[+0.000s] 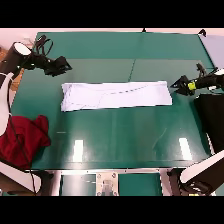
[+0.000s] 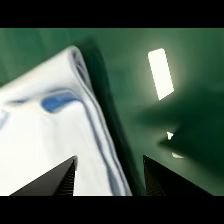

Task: Fold the shirts.

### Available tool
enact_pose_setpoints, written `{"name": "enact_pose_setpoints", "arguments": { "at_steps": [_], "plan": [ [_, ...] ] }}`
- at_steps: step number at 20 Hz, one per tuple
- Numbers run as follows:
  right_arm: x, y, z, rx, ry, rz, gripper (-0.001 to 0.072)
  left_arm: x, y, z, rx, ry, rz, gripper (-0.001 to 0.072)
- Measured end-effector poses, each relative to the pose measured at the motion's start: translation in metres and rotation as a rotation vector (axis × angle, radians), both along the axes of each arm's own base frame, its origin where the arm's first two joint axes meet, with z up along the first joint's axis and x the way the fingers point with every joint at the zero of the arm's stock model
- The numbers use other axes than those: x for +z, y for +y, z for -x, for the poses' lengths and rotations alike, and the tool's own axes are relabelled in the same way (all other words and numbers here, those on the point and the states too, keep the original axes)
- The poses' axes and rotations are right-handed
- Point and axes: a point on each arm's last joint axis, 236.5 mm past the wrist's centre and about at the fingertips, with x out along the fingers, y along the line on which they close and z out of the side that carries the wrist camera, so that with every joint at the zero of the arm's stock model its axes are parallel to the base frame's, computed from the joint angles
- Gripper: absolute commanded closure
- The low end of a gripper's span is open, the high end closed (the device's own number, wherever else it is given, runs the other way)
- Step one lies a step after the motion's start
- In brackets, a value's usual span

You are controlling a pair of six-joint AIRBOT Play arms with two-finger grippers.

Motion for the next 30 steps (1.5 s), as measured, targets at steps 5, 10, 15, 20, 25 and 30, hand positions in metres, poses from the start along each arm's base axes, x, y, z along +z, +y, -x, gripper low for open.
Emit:
{"name": "enact_pose_setpoints", "arguments": {
  "at_steps": [5, 10, 15, 20, 25, 30],
  "plan": [
    [-0.025, 0.030, 0.002, 0.088, 0.025, -0.063, 0.0456, 0.000, -0.012, 0.014, -0.077, 0.028, 0.011, 0.0680],
    [-0.032, 0.047, 0.000, 0.143, 0.023, -0.085, 0.0698, -0.004, -0.070, 0.029, -0.204, 0.026, 0.016, 0.0679],
    [0.016, 0.047, 0.005, 0.242, -0.009, -0.073, 0.0698, -0.034, -0.171, 0.042, -0.333, -0.001, 0.028, 0.0679],
    [0.105, 0.062, 0.018, 0.345, -0.100, -0.072, 0.0697, -0.070, -0.288, 0.067, -0.400, -0.027, 0.112, 0.0679],
    [0.170, 0.075, 0.037, 0.401, -0.188, -0.048, 0.0697, -0.096, -0.359, 0.085, -0.411, -0.035, 0.164, 0.0679],
    [0.207, 0.082, 0.049, 0.422, -0.251, -0.025, 0.0697, -0.109, -0.395, 0.097, -0.411, -0.004, 0.205, 0.0679]
  ]
}}
